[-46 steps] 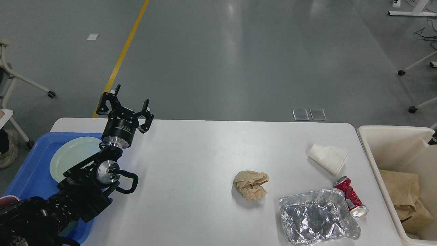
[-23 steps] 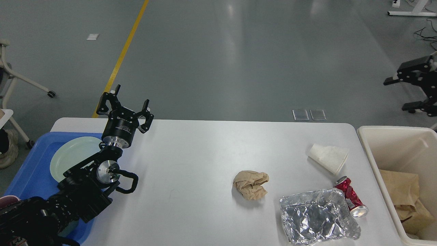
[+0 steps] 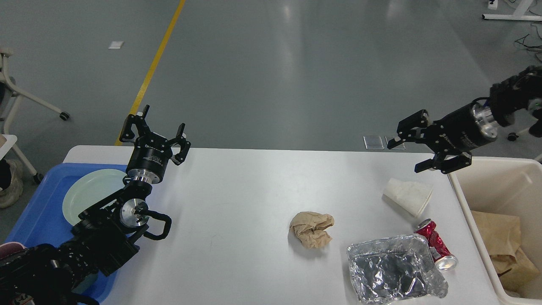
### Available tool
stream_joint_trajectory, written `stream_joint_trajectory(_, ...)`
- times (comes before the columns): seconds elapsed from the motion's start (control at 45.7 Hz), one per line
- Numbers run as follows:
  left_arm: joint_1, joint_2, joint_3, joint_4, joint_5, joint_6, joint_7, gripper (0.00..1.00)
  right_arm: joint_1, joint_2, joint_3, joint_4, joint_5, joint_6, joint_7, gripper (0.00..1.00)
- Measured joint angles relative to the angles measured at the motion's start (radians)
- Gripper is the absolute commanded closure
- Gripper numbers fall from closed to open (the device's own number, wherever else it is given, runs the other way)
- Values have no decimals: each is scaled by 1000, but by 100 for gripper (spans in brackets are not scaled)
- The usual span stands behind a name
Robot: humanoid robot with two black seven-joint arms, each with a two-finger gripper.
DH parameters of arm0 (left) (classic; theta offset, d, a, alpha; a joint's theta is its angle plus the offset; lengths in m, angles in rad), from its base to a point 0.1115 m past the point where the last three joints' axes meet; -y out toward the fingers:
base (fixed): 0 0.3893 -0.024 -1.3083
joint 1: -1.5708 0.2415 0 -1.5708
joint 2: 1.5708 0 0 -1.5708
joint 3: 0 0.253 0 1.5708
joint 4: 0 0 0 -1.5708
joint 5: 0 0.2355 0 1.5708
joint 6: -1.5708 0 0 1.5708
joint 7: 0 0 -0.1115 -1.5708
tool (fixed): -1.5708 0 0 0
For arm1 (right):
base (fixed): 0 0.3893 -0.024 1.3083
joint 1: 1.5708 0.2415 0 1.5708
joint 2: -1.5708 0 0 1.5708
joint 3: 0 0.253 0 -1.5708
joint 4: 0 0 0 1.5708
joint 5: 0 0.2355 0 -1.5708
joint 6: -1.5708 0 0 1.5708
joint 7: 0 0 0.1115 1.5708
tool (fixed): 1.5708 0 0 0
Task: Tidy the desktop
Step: 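Lower the right gripper onto the crumpled paper ball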
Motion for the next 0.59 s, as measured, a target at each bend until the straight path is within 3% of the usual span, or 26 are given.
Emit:
stream_joint_trajectory(0.175, 0, 0, 0, 0, 0, 0, 0, 3, -18, 98, -36, 6, -2, 0, -1, 13)
stream_joint_trajectory(0.591, 0, 0, 0, 0, 0, 0, 0, 3, -181, 171, -37, -10, 18, -6, 0, 13)
